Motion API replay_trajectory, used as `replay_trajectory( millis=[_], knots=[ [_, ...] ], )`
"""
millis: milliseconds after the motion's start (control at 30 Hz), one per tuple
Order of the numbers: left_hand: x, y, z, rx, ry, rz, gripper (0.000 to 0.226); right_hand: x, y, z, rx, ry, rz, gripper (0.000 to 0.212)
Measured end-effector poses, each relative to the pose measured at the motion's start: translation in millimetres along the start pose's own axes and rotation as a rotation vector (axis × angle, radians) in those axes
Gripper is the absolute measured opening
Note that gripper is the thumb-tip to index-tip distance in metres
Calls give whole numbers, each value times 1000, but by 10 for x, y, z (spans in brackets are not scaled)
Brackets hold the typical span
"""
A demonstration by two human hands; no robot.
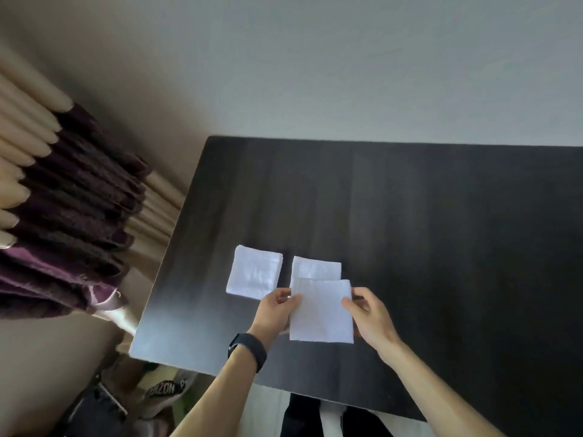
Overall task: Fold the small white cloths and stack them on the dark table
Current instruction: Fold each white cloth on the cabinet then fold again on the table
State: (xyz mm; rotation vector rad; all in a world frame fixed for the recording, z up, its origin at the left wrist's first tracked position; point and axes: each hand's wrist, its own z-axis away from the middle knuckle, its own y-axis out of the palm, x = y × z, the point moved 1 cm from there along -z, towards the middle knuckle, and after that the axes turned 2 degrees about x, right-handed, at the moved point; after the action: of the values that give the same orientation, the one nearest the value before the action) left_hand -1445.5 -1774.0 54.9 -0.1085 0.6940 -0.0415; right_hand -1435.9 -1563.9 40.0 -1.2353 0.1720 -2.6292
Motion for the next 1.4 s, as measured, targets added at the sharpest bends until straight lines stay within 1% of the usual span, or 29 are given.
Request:
replay_trajectory(
  millis=[133,200,333,433,633,1033,1133,1233,1300,1333,1400],
  knots=[
    [-149,-31,-516,22,-15,-142,34,-1,154,-330,-102,70,4,15],
    [-188,-40,-692,26,-24,-171,29,17,215,-454,-140,87,16,13],
    [-200,-59,-926,37,-47,-230,21,51,286,-631,-180,110,58,11],
    [-156,-81,-1056,54,-37,-277,25,35,338,-707,-200,127,80,13],
    [-140,-78,-1101,23,9,-361,24,3,415,-782,-214,147,91,14],
    [-205,-3,-1063,-60,73,-449,16,-17,478,-882,-243,151,243,19],
    [-229,-12,-1014,-59,146,-562,25,-36,489,-872,-270,129,269,23],
    [-221,-71,-948,-77,252,-729,40,-65,499,-779,-369,82,281,31],
    [-173,-143,-904,-113,399,-871,43,-122,526,-668,-471,56,295,34],
    [-151,-180,-875,-129,507,-939,42,-158,550,-615,-516,34,327,33],
    [-65,-227,-861,-129,749,-1073,44,-241,627,-540,-565,-63,484,32]
  ],
)
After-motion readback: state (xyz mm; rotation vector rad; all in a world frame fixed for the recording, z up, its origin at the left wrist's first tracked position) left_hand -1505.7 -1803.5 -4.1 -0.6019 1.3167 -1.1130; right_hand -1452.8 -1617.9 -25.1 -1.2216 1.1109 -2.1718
